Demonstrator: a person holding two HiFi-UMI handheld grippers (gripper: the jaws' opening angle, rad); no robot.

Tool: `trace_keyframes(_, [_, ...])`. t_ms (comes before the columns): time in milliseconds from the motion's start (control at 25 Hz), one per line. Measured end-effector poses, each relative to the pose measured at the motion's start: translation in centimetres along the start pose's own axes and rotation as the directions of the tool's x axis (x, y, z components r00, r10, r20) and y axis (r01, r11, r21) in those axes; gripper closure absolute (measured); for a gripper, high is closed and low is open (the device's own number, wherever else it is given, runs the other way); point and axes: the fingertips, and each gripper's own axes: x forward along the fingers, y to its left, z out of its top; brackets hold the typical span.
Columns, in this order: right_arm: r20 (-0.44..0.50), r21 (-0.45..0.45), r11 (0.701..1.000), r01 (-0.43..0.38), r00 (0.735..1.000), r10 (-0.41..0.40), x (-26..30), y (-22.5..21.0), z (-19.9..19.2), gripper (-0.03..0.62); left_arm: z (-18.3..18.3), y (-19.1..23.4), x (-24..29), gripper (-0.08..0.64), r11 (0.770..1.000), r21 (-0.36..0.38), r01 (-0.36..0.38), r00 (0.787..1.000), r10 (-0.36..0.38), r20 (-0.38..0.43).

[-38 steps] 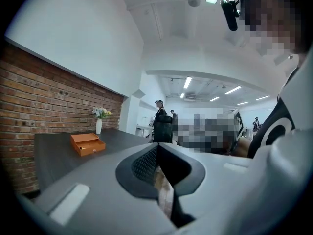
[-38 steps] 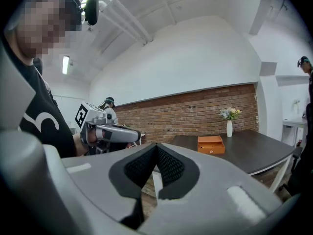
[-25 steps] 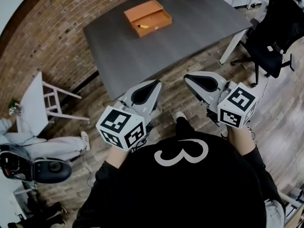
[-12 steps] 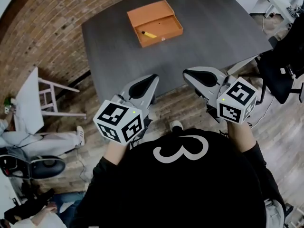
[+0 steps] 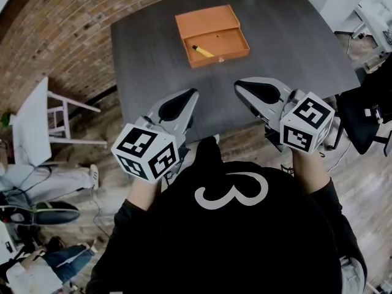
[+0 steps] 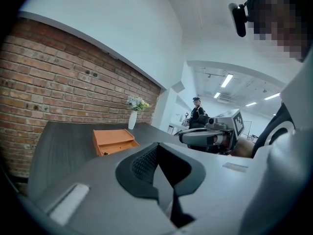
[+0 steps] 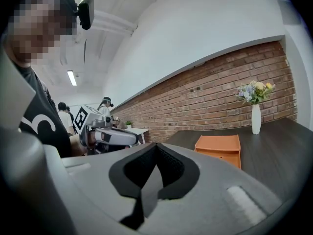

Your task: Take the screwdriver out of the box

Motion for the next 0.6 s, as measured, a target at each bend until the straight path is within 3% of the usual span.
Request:
trace_keyframes(440, [-0.04,0.064,0.998,0.017,0.999,-0.015,6.5,-6.9,1.6,0.588,1.0,7.9,4.2,0.546,0.999,-0.05,-0.01,0.999,0.008,-0.04])
trace_keyframes(600, [-0.076,0.064,0.998,0.018,0.997,-0.013,9.1,-9.4,1.3,0.558,0.5,10.8,5.6,0.546,0.996,-0.082,-0.027,0.998,0.023,-0.055])
